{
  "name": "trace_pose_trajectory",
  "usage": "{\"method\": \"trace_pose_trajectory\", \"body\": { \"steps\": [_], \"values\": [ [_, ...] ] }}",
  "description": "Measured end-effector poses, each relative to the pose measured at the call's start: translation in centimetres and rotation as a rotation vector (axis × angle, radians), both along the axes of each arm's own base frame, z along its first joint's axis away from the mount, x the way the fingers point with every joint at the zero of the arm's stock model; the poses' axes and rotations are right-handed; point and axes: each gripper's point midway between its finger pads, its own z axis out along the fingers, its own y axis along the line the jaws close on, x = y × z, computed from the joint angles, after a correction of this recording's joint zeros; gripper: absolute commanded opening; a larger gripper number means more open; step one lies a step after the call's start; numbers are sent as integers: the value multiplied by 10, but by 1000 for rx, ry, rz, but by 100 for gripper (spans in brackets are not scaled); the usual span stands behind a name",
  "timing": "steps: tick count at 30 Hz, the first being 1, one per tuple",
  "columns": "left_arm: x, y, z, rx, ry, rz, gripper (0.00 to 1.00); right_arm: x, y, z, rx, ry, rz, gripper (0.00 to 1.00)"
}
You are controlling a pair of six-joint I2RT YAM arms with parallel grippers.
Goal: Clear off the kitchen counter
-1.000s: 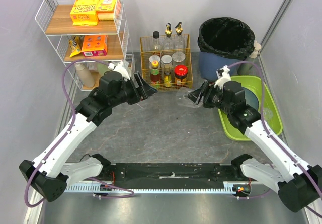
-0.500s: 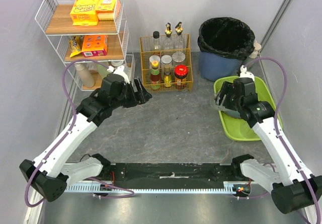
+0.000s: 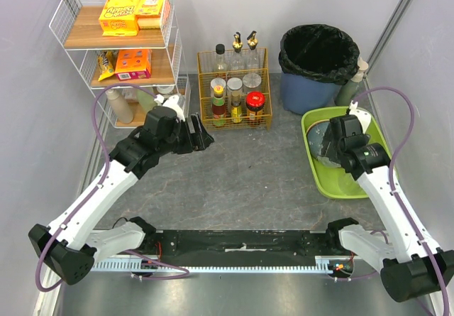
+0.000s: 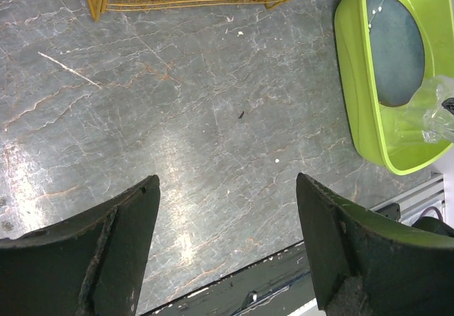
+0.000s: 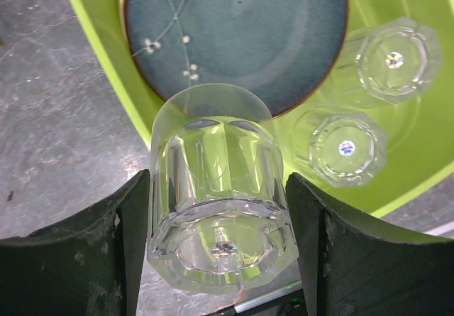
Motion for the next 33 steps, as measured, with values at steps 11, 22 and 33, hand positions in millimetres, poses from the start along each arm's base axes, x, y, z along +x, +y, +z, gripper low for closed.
{"method": "trace_pose_trajectory", "body": {
  "steps": [11, 22, 33],
  "values": [
    [-6, 0, -17, 12, 36, -18, 83, -22, -14, -36, -45, 132, -32, 18],
    [-5, -1, -26, 16, 43, -18, 82, -36, -7, -60, 0, 226, -36, 31],
    [-4, -3, -35, 7, 38, -23, 82, -46, -13, -94, 12, 317, -111, 75]
  ]
}}
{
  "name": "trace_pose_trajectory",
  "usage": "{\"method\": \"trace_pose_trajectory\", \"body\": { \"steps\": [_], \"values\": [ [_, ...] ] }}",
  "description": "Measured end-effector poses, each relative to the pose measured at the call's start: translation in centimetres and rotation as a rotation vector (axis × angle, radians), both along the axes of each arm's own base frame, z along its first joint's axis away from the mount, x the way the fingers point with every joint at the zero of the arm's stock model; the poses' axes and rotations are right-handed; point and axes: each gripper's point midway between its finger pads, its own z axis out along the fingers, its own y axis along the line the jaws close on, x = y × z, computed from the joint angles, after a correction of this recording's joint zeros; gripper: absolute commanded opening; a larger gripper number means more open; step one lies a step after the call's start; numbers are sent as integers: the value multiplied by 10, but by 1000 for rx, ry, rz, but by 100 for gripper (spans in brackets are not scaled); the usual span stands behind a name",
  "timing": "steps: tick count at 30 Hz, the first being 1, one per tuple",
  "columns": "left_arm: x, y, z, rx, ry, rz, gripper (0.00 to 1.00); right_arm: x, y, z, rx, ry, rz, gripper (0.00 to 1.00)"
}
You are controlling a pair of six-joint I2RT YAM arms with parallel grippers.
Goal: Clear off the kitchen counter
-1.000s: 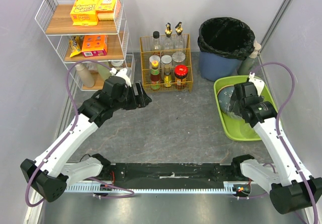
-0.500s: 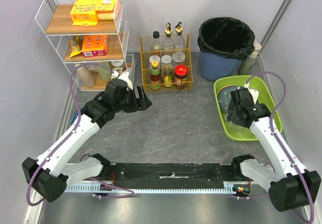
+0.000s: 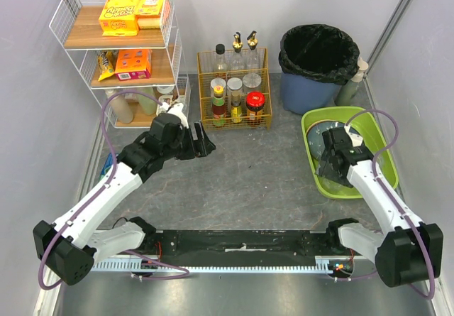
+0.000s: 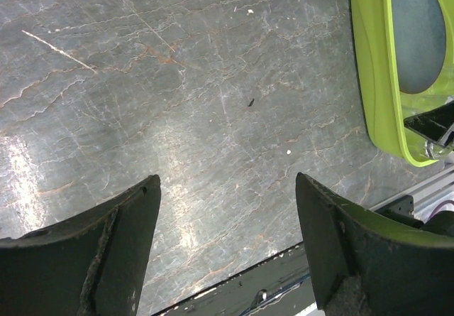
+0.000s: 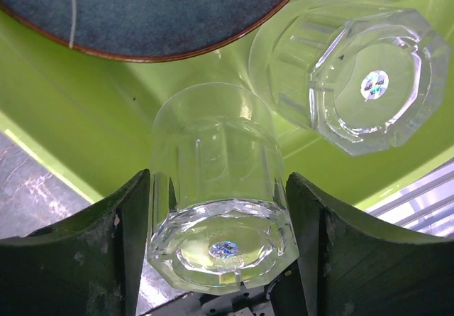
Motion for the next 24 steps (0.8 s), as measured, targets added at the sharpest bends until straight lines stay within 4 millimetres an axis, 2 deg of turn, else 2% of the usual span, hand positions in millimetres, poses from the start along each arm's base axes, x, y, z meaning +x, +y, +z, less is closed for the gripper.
{"method": "trace_pose_trajectory", "body": {
  "steps": [2, 6, 16, 19, 24],
  "values": [
    [0, -1, -1, -4, 1, -5, 82, 0, -2, -4, -2, 8, -11, 89],
    [-2, -4, 0, -18, 4, -23, 82, 2, -2, -6, 6, -12, -26, 97],
    [-6, -5, 5, -32, -3, -35, 82, 12, 1, 6, 25, -89, -16, 98],
    [-7, -5, 6, -30, 1, -35, 82, 18, 1, 20, 28, -123, -9, 98],
    [-9, -3, 14, -32, -5, -35, 83, 34, 0, 62, 16, -238, 12, 98]
  ]
}}
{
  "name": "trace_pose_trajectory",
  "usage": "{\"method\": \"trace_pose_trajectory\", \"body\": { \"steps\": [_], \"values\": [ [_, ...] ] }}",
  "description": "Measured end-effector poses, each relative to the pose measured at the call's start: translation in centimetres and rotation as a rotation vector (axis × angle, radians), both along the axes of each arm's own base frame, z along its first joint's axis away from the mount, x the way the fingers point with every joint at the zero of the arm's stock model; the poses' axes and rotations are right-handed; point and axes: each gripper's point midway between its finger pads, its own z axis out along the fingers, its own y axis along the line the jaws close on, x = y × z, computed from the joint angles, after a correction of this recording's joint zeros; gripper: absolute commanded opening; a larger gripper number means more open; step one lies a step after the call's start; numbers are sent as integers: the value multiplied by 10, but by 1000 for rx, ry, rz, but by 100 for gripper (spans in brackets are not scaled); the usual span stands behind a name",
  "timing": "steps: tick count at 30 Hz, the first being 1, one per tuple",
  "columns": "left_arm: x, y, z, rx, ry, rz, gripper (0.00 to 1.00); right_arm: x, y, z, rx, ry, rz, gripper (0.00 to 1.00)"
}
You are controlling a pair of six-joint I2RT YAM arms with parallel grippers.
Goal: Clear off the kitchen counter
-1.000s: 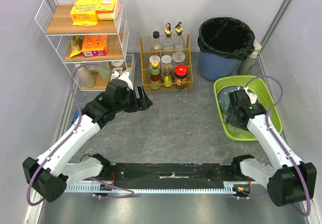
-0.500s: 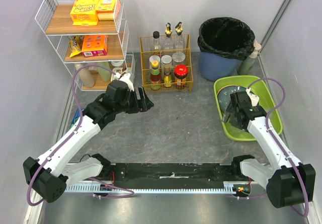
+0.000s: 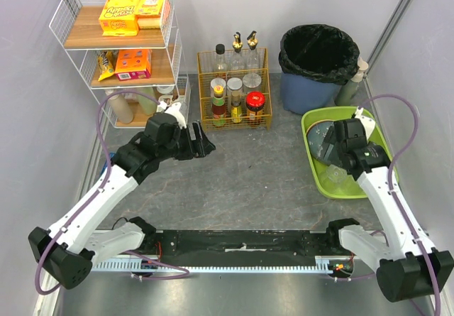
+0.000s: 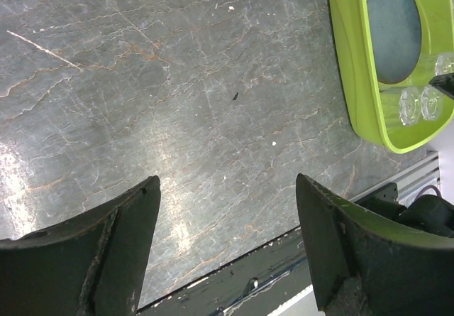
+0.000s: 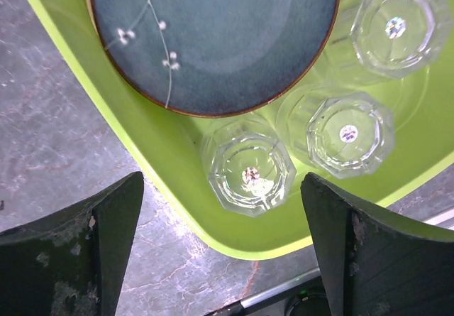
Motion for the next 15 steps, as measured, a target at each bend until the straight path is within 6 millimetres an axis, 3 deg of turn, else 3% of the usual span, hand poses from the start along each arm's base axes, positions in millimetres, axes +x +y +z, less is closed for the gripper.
{"method": "trace_pose_trajectory", "body": {
  "steps": [6, 8, 15],
  "values": [
    [-11, 11, 15, 4, -24, 8, 85, 3, -2, 34, -17, -80, 25, 98],
    [-15, 16, 22, 8, -38, 15, 90, 4, -2, 45, -21, -104, 42, 98],
    [-44, 43, 51, 7, -139, 20, 93, 8, 12, 100, 17, -273, 164, 98]
  ]
}}
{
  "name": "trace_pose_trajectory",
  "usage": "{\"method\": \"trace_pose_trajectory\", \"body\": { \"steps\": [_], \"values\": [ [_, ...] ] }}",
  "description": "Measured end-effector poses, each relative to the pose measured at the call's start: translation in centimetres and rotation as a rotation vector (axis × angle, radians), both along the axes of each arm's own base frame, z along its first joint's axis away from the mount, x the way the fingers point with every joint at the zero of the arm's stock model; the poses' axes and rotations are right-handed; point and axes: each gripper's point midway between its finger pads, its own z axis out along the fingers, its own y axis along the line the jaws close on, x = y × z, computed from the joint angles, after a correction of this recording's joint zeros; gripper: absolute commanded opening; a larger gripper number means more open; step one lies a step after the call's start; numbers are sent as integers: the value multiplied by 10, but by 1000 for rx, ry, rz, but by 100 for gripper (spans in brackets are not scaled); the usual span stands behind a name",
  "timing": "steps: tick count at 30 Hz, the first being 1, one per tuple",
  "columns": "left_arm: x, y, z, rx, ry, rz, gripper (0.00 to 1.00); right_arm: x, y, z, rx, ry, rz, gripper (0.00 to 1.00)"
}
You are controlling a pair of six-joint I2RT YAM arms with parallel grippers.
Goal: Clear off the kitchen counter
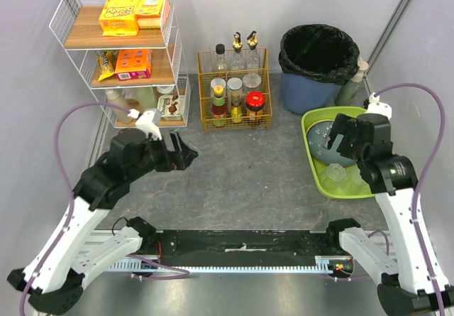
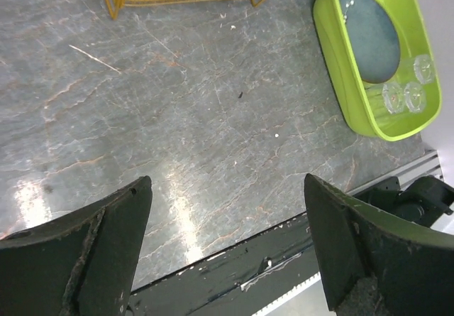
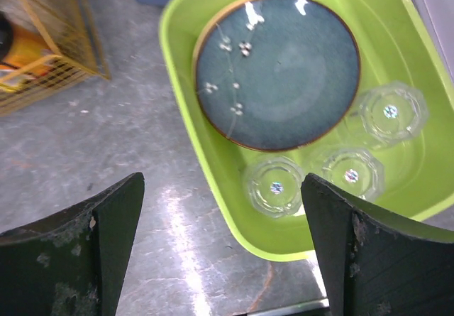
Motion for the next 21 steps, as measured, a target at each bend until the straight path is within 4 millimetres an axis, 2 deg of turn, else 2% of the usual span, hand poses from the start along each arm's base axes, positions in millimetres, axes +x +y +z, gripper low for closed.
{"method": "trace_pose_trajectory", "body": {
  "steps": [5, 7, 10, 15, 21],
  "values": [
    [-27, 30, 34, -20, -98, 47, 93, -10, 8, 53, 36, -158, 68, 98],
    [-38, 44, 51, -42, -154, 76, 93, -20, 10, 75, 54, -233, 84, 98],
    [-54, 60, 68, -75, -219, 104, 93, -40, 9, 97, 70, -308, 96, 98],
    [-72, 76, 71, -91, -254, 126, 93, -77, 2, 133, 75, -408, 92, 98],
    [-83, 91, 75, -83, -267, 161, 94, -107, -13, 175, 45, -512, 54, 98]
  ]
}}
